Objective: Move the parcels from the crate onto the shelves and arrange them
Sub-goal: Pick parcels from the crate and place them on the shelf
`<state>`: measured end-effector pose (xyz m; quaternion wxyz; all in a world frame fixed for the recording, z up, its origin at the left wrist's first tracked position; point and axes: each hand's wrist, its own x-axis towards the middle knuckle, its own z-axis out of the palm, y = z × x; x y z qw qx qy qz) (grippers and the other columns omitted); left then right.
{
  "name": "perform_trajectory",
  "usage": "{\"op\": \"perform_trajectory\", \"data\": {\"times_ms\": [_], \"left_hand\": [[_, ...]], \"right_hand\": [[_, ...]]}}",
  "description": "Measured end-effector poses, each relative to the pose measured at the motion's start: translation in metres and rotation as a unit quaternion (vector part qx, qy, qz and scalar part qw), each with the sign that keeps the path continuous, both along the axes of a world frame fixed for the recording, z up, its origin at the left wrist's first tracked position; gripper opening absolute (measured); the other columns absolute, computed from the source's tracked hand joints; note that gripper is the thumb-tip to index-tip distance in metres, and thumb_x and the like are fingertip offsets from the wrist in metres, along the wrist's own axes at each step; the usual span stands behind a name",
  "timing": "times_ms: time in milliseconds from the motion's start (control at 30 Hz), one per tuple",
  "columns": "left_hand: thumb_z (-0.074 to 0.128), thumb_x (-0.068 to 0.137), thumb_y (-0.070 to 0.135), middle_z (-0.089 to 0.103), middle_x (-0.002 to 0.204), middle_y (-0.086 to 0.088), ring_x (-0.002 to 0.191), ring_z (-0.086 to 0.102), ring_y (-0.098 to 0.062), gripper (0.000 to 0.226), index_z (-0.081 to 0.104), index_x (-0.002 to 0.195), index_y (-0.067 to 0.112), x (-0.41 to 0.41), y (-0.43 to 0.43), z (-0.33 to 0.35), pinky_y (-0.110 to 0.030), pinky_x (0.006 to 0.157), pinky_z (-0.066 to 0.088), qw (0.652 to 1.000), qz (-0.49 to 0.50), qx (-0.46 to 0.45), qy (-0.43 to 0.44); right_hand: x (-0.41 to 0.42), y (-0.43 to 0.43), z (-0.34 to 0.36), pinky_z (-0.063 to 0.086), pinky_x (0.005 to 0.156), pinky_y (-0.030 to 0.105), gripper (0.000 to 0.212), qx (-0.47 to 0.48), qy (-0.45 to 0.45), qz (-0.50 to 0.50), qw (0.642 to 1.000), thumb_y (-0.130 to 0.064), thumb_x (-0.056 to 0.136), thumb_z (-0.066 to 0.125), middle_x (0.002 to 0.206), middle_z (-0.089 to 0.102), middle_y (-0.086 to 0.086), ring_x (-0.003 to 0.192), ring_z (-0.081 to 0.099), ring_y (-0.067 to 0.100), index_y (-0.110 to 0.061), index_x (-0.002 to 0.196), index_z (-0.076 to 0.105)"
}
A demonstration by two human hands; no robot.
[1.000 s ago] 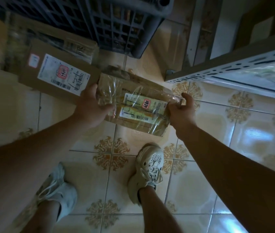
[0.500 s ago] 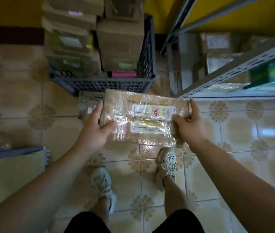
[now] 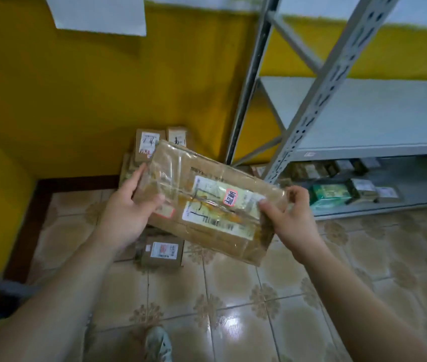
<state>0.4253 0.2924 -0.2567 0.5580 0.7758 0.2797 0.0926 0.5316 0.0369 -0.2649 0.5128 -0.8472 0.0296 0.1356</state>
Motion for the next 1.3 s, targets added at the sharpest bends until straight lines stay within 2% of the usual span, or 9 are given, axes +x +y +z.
{"op": "perform_trajectory", "data": {"times_ms": [133,300,467,533,667,867,967,1167,1300], "left_hand": [[0.067,0.089,0.018,0.054,0.107,0.024,0.084,0.053,0.016,0.056,0.046,0.140,0.027,-0.001,-0.059,0.061,-0.004,0.069,0.047,0.988,0.066,0.017,-0.135],[0.072,0.085,0.021,0.038,0.147,0.005,0.123,0.052,-0.015,0.088,0.015,0.150,0.039,0.020,-0.137,0.118,-0.040,0.094,0.052,0.954,0.067,-0.114,-0.268],[0.068,0.089,0.017,0.031,0.153,0.008,0.117,0.056,-0.016,0.093,0.004,0.149,0.050,0.047,-0.195,0.153,-0.037,0.084,0.056,0.953,-0.048,-0.112,-0.277],[0.068,0.088,0.028,0.027,0.156,0.008,0.130,0.047,-0.022,0.088,0.007,0.143,0.059,0.058,-0.211,0.167,-0.047,0.098,0.049,0.953,-0.097,-0.075,-0.277],[0.064,0.085,0.047,0.028,0.157,0.008,0.139,0.037,-0.023,0.075,0.009,0.121,0.084,0.075,-0.253,0.192,-0.054,0.109,0.036,0.932,-0.207,-0.001,-0.297],[0.059,0.093,0.031,0.034,0.141,-0.001,0.122,0.051,-0.022,0.052,0.033,0.136,0.047,0.097,-0.334,0.188,-0.036,0.100,0.048,0.904,-0.285,0.048,-0.316],[0.058,0.093,0.037,0.034,0.137,0.004,0.120,0.052,-0.021,0.051,0.033,0.134,0.052,0.100,-0.379,0.180,-0.047,0.099,0.049,0.896,-0.328,0.030,-0.299],[0.068,0.089,0.020,0.050,0.129,0.020,0.109,0.057,-0.004,0.085,0.015,0.147,0.052,0.112,-0.511,0.175,-0.025,0.080,0.053,0.864,-0.456,-0.003,-0.212],[0.073,0.070,0.041,0.039,0.148,0.003,0.122,0.054,-0.027,0.089,0.017,0.131,0.074,0.115,-0.592,0.190,-0.053,0.091,0.052,0.847,-0.491,0.016,-0.201]], "right_hand": [[-0.017,-0.058,0.041,0.060,0.079,0.050,0.044,0.070,0.003,-0.004,0.998,-0.034,0.084,0.077,0.114,0.061,0.008,0.095,0.068,0.025,-0.024,0.112,0.045],[-0.046,-0.129,0.093,0.060,0.083,0.046,0.038,0.148,-0.046,-0.010,0.988,-0.028,0.091,0.069,0.116,0.061,-0.003,0.102,0.068,0.021,-0.037,0.122,0.048],[-0.069,-0.181,0.116,0.057,0.086,0.045,0.018,0.023,-0.124,-0.029,0.992,-0.043,0.095,0.059,0.103,0.066,-0.011,0.094,0.066,0.011,-0.047,0.111,0.051],[-0.081,-0.192,0.122,0.058,0.085,0.043,0.020,0.031,-0.135,-0.057,0.989,-0.041,0.097,0.057,0.103,0.064,-0.012,0.092,0.065,0.009,-0.048,0.111,0.046],[-0.104,-0.207,0.129,0.055,0.092,0.034,0.072,0.037,-0.145,-0.088,0.985,-0.038,0.092,0.065,0.117,0.051,-0.026,0.104,0.058,0.002,-0.061,0.140,0.017],[-0.128,-0.253,0.117,0.047,0.098,0.029,0.086,-0.004,-0.150,-0.186,0.971,-0.042,0.091,0.066,0.119,0.046,-0.022,0.111,0.051,0.008,-0.072,0.126,-0.007],[-0.136,-0.288,0.111,0.047,0.098,0.034,0.085,-0.029,-0.150,-0.226,0.962,-0.045,0.092,0.063,0.108,0.044,-0.028,0.109,0.050,0.009,-0.076,0.122,-0.010],[-0.136,-0.400,0.116,0.035,0.087,0.024,0.082,-0.018,-0.144,-0.290,0.946,-0.045,0.095,0.058,0.116,0.041,-0.018,0.106,0.043,0.007,-0.056,0.148,-0.005],[-0.133,-0.478,0.125,0.037,0.092,0.027,0.082,-0.031,-0.150,-0.307,0.939,-0.049,0.096,0.056,0.116,0.040,-0.016,0.106,0.042,0.008,-0.057,0.148,-0.007]]}}
